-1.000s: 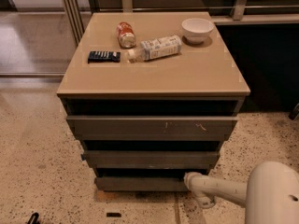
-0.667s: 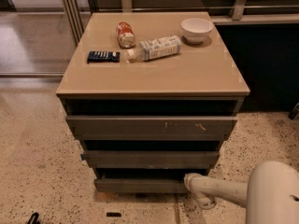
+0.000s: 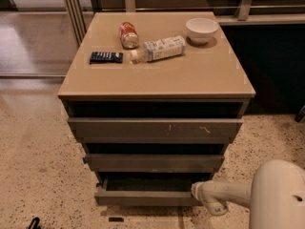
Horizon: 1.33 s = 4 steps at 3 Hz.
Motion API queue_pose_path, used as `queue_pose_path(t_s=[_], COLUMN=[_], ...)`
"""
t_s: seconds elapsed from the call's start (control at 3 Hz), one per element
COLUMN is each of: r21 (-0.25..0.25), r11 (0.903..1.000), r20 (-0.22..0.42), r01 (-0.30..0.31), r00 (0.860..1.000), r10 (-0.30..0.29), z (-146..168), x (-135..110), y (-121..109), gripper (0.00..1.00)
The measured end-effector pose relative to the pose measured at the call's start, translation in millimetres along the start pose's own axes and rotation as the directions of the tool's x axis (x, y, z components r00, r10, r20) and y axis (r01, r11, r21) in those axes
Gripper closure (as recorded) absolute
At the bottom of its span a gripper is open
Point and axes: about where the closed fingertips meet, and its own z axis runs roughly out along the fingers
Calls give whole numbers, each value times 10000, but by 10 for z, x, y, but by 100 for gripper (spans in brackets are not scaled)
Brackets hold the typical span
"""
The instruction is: Open bottom drawer
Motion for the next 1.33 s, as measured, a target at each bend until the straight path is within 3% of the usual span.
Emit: queue_pose_path(t_s=[0.33, 0.67, 1.33], r21=[-409, -1395, -1246], r11=[9990, 9883, 9909], r20=[-495, -1392, -1876], r01=[-179, -609, -503], r00=[9986, 9894, 9819], r10=[159, 413, 262], z=[-79, -255, -122], x=[155, 437, 651], y=[-2, 69, 75], gripper=[100, 100, 100])
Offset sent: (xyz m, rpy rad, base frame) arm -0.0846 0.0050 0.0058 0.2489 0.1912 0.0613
